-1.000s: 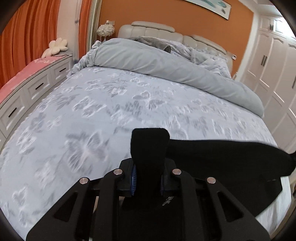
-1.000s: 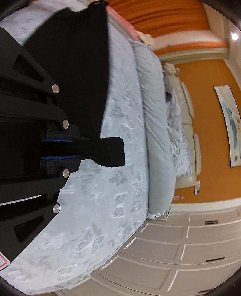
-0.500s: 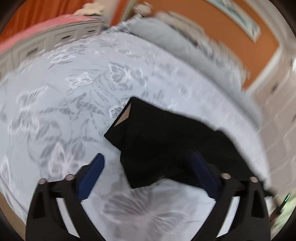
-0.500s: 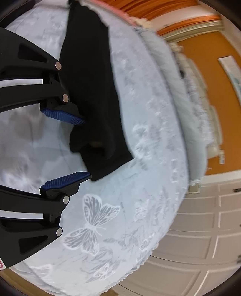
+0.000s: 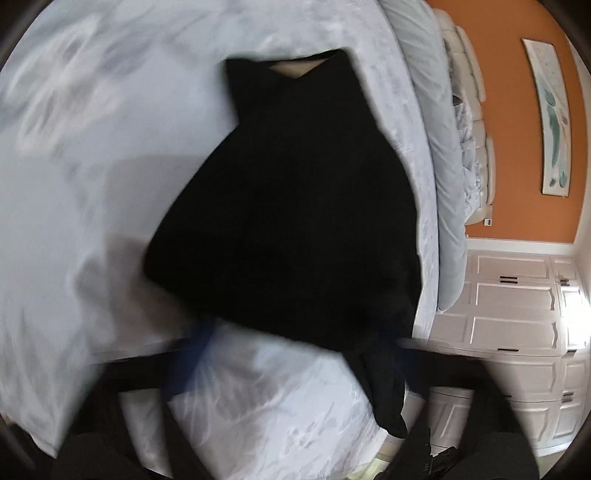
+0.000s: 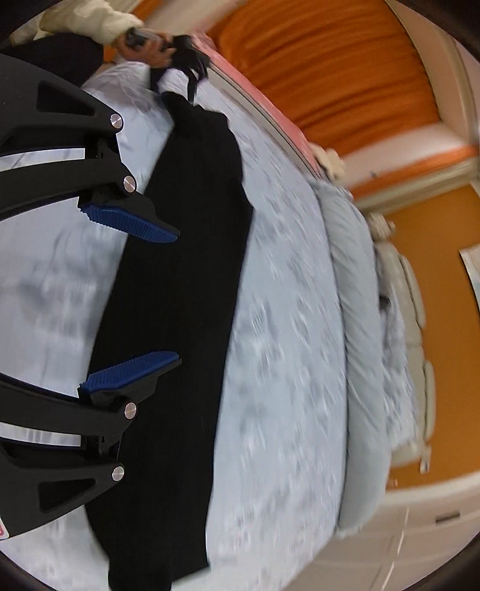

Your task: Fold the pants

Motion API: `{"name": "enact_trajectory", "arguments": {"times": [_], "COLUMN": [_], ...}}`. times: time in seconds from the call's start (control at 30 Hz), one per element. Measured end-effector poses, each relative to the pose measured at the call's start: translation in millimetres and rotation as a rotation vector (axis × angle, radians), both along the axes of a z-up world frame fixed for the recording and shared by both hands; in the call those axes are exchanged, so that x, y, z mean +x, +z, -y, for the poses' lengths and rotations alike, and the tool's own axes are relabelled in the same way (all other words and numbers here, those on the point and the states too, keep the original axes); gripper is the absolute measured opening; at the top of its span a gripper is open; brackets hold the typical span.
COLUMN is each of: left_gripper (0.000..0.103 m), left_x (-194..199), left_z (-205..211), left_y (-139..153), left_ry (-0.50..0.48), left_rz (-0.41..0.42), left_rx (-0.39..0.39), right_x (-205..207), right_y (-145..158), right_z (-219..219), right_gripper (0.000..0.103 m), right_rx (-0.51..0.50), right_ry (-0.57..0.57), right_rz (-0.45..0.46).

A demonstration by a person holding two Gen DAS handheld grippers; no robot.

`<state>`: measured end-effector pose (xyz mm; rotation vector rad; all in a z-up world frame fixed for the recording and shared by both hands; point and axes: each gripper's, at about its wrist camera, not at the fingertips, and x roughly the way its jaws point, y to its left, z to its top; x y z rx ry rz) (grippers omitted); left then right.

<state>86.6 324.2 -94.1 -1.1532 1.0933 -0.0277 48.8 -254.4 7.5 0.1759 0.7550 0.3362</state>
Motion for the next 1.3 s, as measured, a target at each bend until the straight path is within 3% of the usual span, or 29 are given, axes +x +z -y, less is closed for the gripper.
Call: {"name": "enact_trajectory", "arguments": {"times": [0.03, 0.17, 0.23, 0.27, 0.3, 0.37, 0.4, 0.43, 0.5, 0.53, 0.57, 0.6, 0.63, 0.67, 0.73, 0.83, 0.9, 0.93, 0.97, 1.0, 1.2, 1.3], "left_gripper": [0.013, 0.011, 0.01, 0.013, 0.02, 0.026, 0.025, 0.025, 0.029, 0.033, 0.055, 0.083, 0.091, 0.092, 0.092, 0.092, 0.091, 0.086, 0.053, 0.037, 0.034, 0.038], "left_x": [8, 40, 47, 49, 53, 67, 65, 59, 47, 40, 35, 30, 28, 30, 37, 56, 57, 64, 70, 70, 72, 71], "left_z": [-1, 0, -2, -5, -9, -23, -32, -38, -48, -49, -47, -43, -35, -26, -23, -18, -17, -14, -11, -10, -17, -16], "left_y": [10, 108, 133, 133, 124, 76, 44, 31, 25, 34, 41, 48, 54, 52, 45, 7, -1, 4, 5, 4, -3, -3], "left_ry": [-0.014, -0.083, -0.09, -0.085, -0.071, -0.069, -0.048, -0.026, 0.019, 0.04, 0.05, 0.06, 0.072, 0.072, 0.049, 0.04, 0.065, 0.069, 0.062, 0.065, 0.096, 0.089], "left_rz": [0.013, 0.295, 0.405, 0.413, 0.372, 0.164, 0.049, 0.024, 0.04, 0.063, 0.086, 0.105, 0.113, 0.122, 0.119, 0.06, 0.044, 0.064, 0.071, 0.046, 0.03, 0.032], "left_rx": [0.034, 0.255, 0.346, 0.407, 0.473, 0.54, 0.494, 0.438, 0.309, 0.285, 0.304, 0.342, 0.38, 0.382, 0.328, 0.231, 0.259, 0.295, 0.309, 0.327, 0.272, 0.284], "right_x": [4, 1, 0, 1, 3, 6, 8, 11, 15, 16, 17, 17, 18, 18, 18, 16, 13, 12, 9, 6, -56, -80], "right_y": [-5, -11, -11, -12, -14, -18, -21, -24, -29, -31, -31, -31, -30, -29, -25, -15, -12, -11, -11, -11, -22, -35], "right_z": [-12, -39, -39, -34, -30, -22, -18, -15, -14, -14, -15, -17, -19, -21, -21, -10, 6, 19, 37, 54, 206, 242], "right_gripper": [0.06, 0.06, 0.06, 0.06, 0.06, 0.06, 0.06, 0.06, 0.06, 0.061, 0.061, 0.061, 0.061, 0.061, 0.063, 0.073, 0.073, 0.073, 0.073, 0.073, 0.074, 0.074], "right_rx": [-0.004, -0.033, -0.026, -0.02, -0.015, -0.006, -0.009, -0.009, -0.003, 0.001, 0.003, 0.005, 0.007, 0.011, 0.017, -0.003, -0.025, -0.044, -0.059, -0.059, 0.098, 0.229], "right_ry": [0.02, 0.025, 0.002, -0.007, -0.027, -0.05, -0.07, -0.08, -0.086, -0.08, -0.075, -0.07, -0.067, -0.067, -0.08, -0.145, -0.199, -0.243, -0.3, -0.353, -0.858, -0.91], "right_rz": [-0.011, 0.0, 0.012, 0.011, 0.003, -0.02, -0.035, -0.05, -0.077, -0.083, -0.086, -0.087, -0.088, -0.09, -0.084, -0.056, -0.05, -0.058, -0.073, -0.088, -0.189, -0.223]}}
